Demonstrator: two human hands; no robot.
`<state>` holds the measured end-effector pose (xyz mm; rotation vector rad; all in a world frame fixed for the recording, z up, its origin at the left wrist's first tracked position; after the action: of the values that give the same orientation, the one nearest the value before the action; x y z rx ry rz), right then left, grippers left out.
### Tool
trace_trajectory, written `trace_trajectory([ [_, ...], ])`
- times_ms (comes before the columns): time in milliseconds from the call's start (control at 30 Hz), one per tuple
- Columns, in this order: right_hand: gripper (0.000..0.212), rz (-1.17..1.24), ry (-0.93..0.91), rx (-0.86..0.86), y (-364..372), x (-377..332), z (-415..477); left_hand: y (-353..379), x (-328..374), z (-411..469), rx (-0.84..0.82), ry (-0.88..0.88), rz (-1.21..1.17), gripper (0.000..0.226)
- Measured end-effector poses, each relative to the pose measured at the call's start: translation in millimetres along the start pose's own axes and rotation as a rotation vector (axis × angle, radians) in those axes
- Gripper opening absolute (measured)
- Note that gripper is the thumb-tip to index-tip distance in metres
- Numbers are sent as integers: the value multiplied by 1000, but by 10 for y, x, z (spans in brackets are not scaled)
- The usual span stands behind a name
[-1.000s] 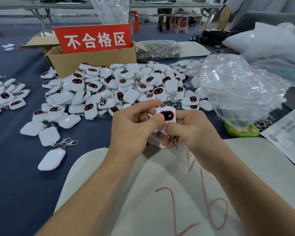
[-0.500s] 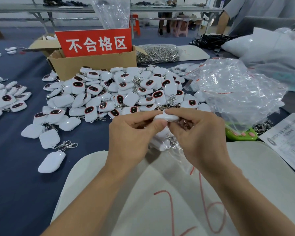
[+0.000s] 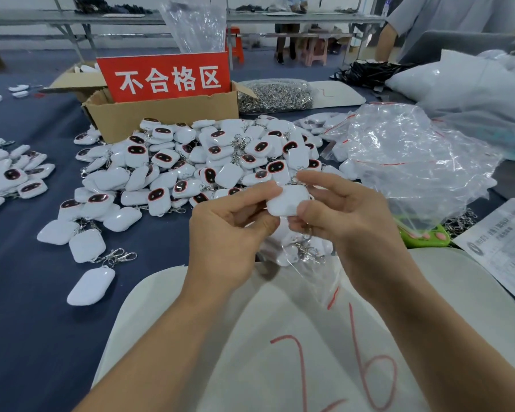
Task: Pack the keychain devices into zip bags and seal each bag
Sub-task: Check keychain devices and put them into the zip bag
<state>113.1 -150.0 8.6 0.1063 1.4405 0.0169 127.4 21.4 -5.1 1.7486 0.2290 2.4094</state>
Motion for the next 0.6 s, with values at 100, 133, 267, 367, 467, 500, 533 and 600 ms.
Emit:
trace_trajectory([
  [100, 34, -46, -8, -14, -2, -3, -2, 41, 8, -13, -34, -7, -16, 55],
  [133, 34, -51, -32, 3, -16, -23, -6, 61, 5, -25, -55, -25, -30, 57],
  [267, 33, -90, -76, 33, -42, -51, 1, 67, 21, -32, -51, -28, 22, 39],
  [367, 30, -83, -51, 18, -31, -37, 3, 30, 10, -22, -26, -29, 49, 34],
  [467, 30, -76, -44, -12, -21, -39, 3, 29, 16, -33, -36, -20, 93, 32],
  [500, 30, -76, -43, -26, -17, -42, 7, 24, 16, -34, -32, -19, 103, 32],
  [533, 31, -76, -44, -42, -14, -46, 11, 14, 11, -36, -26, -16, 116, 32],
  [600, 33, -83, -58, -70, -3, -57, 10, 0, 14, -35, -12, -7, 143, 33],
])
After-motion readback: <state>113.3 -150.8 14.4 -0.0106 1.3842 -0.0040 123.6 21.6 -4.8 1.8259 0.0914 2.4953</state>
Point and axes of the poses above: each hand's wrist, its own z-axis towards the middle knuckle, its own y-axis out of the palm, x = y × z, the point moved 7 cm from there along z, towards the middle knuckle, and after that the axes turned 4 degrees about -z, right-handed, at the moved point
